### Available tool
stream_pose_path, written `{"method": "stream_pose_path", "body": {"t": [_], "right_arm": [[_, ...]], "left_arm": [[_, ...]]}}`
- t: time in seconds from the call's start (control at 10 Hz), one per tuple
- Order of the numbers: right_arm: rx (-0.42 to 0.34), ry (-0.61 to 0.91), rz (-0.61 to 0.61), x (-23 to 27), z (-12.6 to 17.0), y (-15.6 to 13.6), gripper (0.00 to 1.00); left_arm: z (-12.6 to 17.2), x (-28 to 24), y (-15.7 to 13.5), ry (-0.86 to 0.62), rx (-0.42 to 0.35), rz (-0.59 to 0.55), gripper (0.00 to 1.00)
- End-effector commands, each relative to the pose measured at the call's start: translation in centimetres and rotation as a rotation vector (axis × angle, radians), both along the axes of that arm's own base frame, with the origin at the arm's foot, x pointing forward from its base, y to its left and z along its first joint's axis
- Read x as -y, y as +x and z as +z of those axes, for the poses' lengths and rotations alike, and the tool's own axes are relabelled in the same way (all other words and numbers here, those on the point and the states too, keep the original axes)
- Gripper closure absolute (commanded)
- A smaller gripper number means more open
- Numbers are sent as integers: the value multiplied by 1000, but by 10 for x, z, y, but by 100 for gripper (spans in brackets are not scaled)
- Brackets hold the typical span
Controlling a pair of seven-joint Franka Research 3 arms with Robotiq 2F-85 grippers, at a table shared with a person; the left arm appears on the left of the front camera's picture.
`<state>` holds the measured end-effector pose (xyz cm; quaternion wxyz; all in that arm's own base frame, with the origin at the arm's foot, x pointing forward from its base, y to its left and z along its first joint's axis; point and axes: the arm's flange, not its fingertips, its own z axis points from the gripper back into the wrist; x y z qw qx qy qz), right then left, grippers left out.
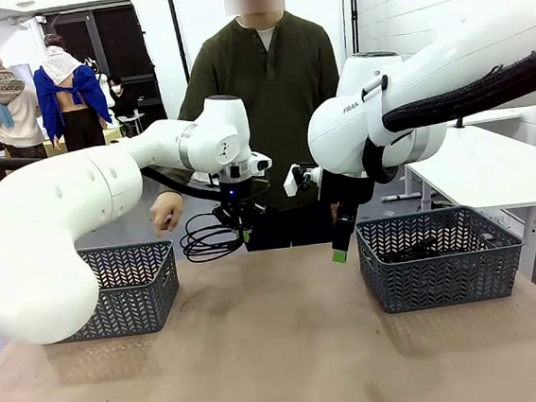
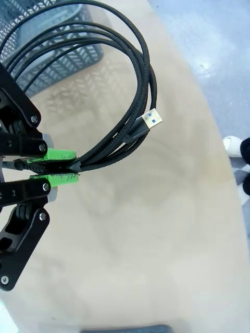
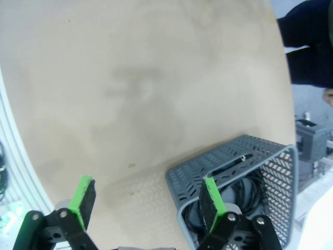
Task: Organize the cables according to human instructions.
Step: Pick up a bundle of cables and place it in the basket indicated by the human.
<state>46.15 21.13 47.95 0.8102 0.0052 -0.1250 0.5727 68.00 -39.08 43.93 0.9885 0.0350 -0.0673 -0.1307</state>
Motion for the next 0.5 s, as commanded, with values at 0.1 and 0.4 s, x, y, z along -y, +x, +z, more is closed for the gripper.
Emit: {"method": "stream_pose_path", "body": {"t": [0.1, 0.4], "right_arm": [[4, -4, -3, 0, -1, 0, 0], [4, -4, -3, 0, -1, 0, 0]], "left_arm": [[31, -6, -3, 69, -22, -48, 100], [64, -14, -14, 75, -10, -62, 100]]}}
